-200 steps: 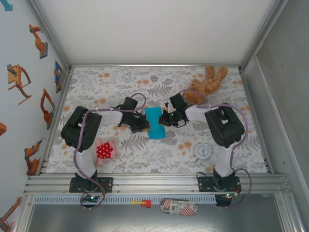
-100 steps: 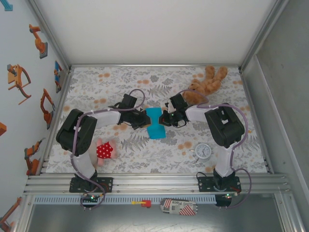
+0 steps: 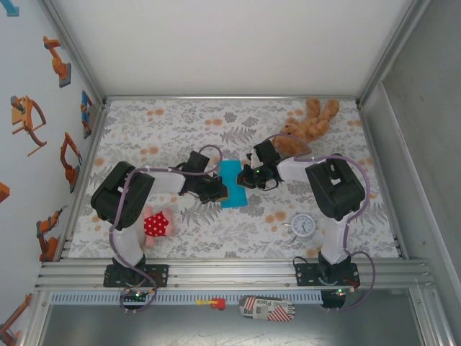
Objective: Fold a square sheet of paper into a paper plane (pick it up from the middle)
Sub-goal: First fold the square sheet of paper in half at the center of the table.
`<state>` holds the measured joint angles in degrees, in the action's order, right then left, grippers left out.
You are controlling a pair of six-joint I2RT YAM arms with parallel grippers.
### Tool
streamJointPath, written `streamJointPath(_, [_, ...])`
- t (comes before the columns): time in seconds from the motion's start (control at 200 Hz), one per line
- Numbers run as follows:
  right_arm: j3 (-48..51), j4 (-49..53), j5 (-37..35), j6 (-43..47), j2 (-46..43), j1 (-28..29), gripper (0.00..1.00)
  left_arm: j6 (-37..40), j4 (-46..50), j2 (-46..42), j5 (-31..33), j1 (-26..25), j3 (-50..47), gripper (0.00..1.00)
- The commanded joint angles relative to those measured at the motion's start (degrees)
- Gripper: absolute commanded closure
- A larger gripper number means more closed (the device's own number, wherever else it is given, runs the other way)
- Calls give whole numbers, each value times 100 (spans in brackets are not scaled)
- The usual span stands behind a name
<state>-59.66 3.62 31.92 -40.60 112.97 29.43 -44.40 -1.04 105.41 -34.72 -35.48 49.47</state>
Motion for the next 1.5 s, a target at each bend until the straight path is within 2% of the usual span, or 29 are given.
streamJointPath(0.0, [661,1456,-1786,28,981,-78,100,255,838,-245,331,199,-611,98])
streamJointPath(0.135, [649,1444,-1777,26,1007,-78,100,268,902,-857,408,422,-744,98])
streamJointPath(0.28, [631,1431,-1768,9,1016,-78,100,147,687,-1168,361,268,-348,98])
streamJointPath(0.561, [658,1400,-1760,-17,1006,-78,100,-178,365,-138,256,-291,400,98])
streamJointPath(0.796, [675,1387,-1768,-14,991,-87,100,-77,518,9,277,-384,-16,98])
streamJointPath(1.117, [722,1299,-1681,-79,879,-86,100,264,1322,-1033,937,-351,-1103,98])
streamJointPath(1.397, [497,800,-1167,-427,-36,-34,100,274,1322,-2027,1575,-342,-443,97])
streamJointPath(1.492, [190,648,-985,-541,-560,-8,99,113,1108,-2013,1757,-327,-262,90])
